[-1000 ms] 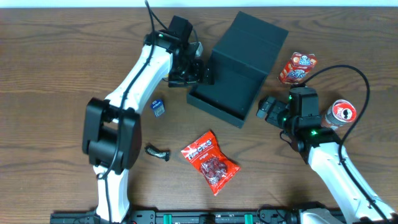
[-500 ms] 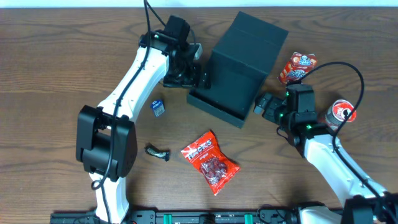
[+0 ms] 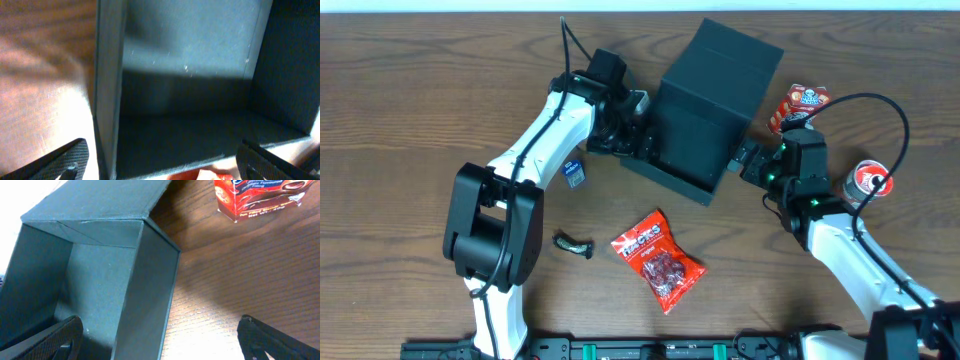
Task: Pack container
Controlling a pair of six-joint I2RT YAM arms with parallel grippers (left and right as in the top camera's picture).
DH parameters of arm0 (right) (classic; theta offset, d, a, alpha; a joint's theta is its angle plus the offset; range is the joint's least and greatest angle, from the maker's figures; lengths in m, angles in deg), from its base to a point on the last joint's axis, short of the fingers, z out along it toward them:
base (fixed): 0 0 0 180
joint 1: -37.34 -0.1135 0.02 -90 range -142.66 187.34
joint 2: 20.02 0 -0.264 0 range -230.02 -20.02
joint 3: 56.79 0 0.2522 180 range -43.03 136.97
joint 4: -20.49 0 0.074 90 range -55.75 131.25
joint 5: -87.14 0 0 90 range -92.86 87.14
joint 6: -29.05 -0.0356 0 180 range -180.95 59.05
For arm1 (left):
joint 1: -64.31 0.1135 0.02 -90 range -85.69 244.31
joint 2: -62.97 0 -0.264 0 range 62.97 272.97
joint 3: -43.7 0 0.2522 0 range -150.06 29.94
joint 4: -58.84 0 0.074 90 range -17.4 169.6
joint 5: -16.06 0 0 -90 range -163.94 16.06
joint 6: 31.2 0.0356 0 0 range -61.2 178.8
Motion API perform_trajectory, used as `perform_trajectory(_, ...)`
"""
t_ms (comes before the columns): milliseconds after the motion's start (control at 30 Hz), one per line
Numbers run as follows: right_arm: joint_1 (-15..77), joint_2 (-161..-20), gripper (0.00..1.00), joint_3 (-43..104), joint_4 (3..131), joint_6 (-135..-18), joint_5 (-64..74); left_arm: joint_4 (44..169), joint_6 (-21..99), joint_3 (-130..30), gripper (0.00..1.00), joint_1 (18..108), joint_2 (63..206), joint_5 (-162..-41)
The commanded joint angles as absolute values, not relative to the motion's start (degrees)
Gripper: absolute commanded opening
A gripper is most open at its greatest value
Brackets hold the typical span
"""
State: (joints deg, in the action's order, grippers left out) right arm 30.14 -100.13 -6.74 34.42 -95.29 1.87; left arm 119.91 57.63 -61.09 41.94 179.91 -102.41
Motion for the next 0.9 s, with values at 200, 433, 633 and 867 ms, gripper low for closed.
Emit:
perform_trajectory(200, 30.7, -103.0, 0.99, -6.8, 31.8, -96.1, 2.1, 117.3, 63.1, -60.9, 0.95, 41.8, 179.9, -101.6)
perform_trajectory(433, 30.5, -106.6, 0.99, -6.8, 25.8, -96.1, 2.2, 119.3, 61.3, -60.9, 0.95, 39.9, 179.9, -105.6)
perform_trajectory(633, 30.5, -109.5, 0.99, -6.8, 22.5, -96.3, 5.2, 120.1, 59.8, -60.9, 0.95, 35.0, 179.9, -105.3)
perform_trajectory(867, 30.5, -109.7, 0.99, -6.8, 19.8, -96.2, 5.2, 122.5, 55.2, -60.9, 0.95, 34.2, 179.9, -105.3)
